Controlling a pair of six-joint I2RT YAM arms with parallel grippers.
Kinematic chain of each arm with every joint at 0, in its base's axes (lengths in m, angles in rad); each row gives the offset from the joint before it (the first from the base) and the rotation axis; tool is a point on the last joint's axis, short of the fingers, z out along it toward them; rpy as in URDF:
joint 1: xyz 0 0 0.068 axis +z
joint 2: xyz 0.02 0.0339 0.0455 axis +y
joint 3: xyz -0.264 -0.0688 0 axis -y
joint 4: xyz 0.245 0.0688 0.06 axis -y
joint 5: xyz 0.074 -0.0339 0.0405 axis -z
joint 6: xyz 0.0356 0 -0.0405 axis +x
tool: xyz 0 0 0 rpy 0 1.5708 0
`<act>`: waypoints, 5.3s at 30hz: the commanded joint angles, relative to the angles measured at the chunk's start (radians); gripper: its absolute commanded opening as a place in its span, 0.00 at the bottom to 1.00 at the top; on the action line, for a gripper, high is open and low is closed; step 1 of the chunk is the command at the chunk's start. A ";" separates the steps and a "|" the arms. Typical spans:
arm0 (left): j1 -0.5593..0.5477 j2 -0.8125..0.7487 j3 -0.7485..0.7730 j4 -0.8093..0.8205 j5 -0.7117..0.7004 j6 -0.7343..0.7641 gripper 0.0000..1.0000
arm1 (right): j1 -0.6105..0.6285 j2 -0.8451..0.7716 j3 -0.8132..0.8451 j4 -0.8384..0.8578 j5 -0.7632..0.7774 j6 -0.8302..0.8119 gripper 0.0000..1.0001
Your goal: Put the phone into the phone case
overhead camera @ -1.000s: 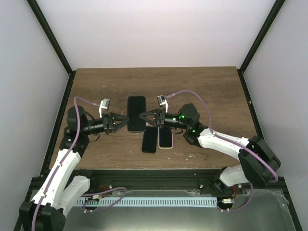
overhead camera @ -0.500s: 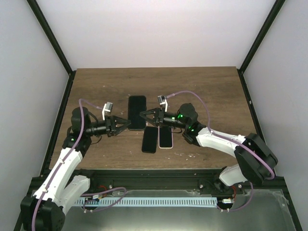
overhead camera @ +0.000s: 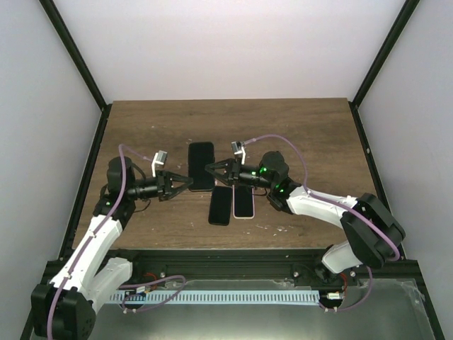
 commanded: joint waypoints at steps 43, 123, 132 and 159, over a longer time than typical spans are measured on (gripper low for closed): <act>-0.014 0.101 -0.001 0.403 -0.037 -0.155 0.02 | 0.002 -0.097 -0.016 -0.064 -0.247 -0.241 0.37; -0.069 0.138 0.122 -0.010 0.110 0.209 0.37 | -0.053 -0.163 0.098 -0.356 -0.085 -0.263 0.01; -0.069 0.094 0.019 -0.015 0.073 0.160 0.53 | -0.111 -0.172 0.075 -0.279 -0.006 -0.176 0.01; -0.070 0.098 0.000 -0.109 0.053 0.187 0.01 | -0.133 -0.129 0.045 -0.229 0.049 -0.158 0.01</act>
